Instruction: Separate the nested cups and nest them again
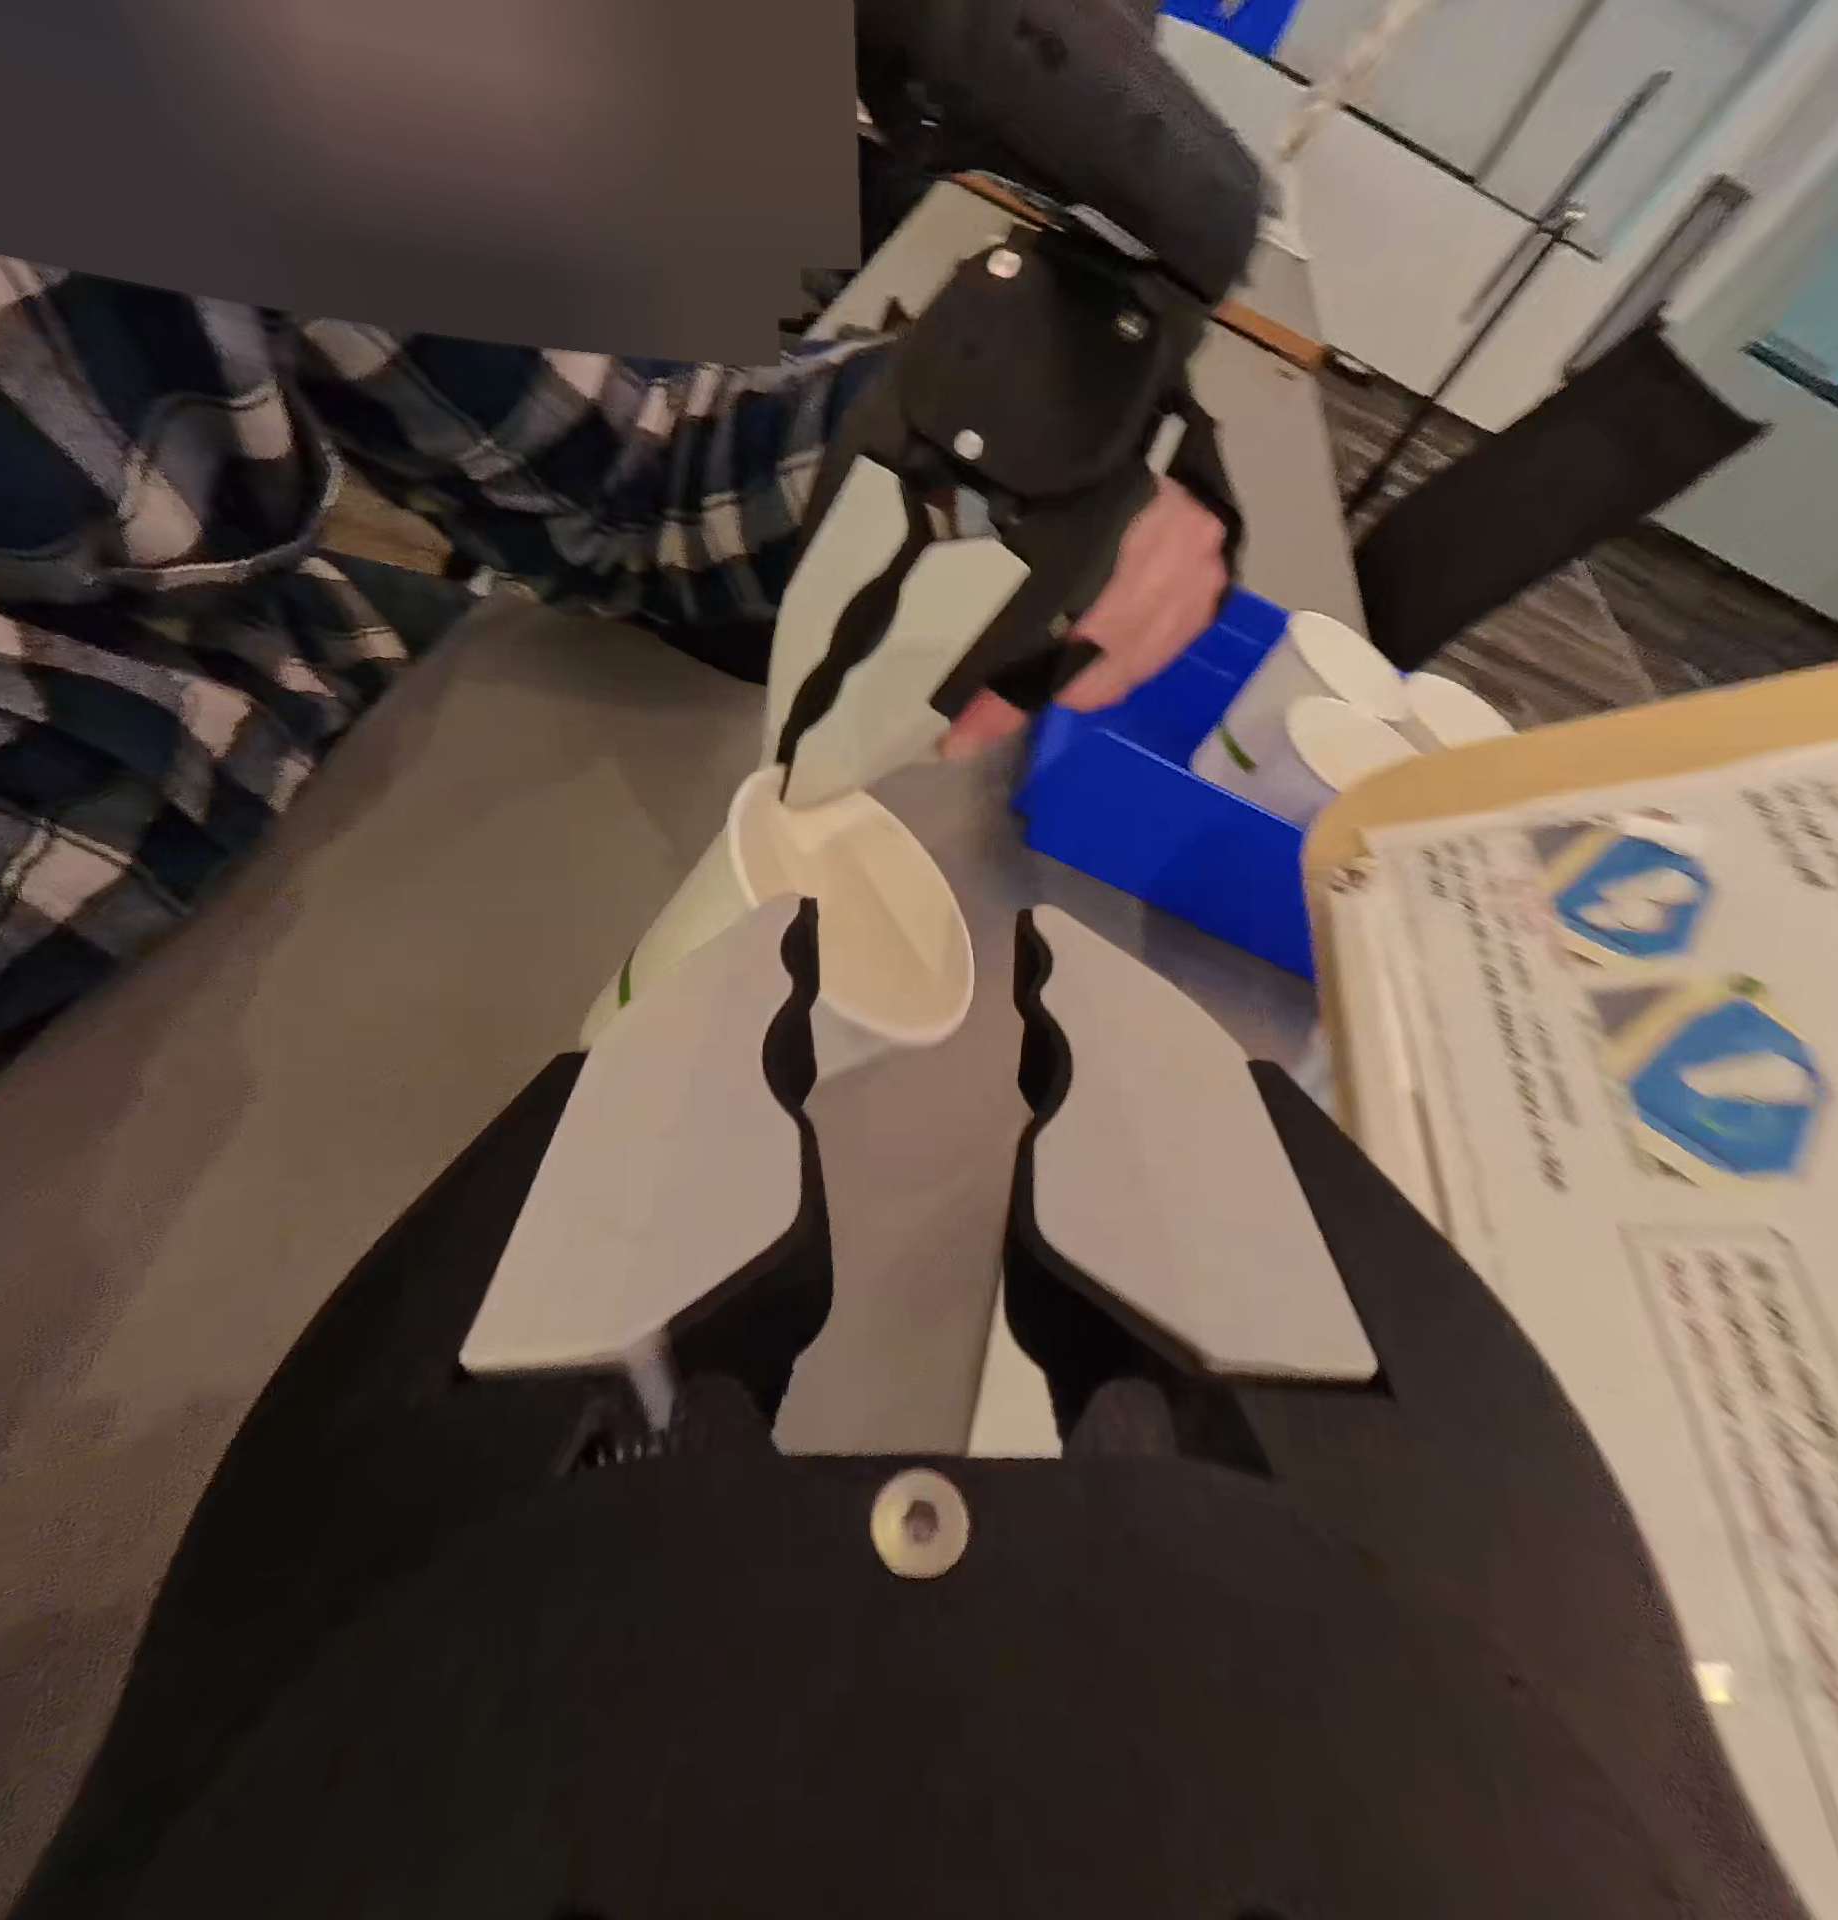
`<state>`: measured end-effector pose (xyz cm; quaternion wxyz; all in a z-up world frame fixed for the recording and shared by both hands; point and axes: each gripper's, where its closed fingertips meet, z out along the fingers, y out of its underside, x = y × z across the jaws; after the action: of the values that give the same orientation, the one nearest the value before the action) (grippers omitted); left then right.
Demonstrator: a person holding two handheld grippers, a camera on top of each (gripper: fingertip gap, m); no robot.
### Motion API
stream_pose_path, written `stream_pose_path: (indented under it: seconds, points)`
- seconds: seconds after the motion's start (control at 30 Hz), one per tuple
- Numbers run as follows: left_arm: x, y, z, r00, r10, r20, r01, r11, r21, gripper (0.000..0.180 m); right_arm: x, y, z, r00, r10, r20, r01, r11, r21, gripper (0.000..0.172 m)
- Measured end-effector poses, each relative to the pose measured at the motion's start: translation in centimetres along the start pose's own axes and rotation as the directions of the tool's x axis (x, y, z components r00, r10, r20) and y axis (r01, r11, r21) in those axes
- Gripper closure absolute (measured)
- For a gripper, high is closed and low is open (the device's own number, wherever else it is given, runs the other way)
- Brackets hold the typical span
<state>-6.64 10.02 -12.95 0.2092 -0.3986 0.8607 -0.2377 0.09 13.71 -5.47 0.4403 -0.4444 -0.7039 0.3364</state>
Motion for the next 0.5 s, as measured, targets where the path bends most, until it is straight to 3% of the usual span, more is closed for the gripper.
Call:
stream_pose_path:
  seconds: [0.23,0.5]
  points:
    - [1.6,-2.3,3.0,0.983,0.061,-0.174,-0.041,0.992,0.118,0.178,-5.8,0.2,4.2,0.961,-0.008,0.277,0.005,1.0,0.014,0.126]
    - [3.5,-4.4,3.8,0.946,0.125,-0.298,-0.054,0.97,0.235,0.178,-12.0,1.6,5.2,0.816,0.031,0.578,0.004,0.998,-0.06,0.138]
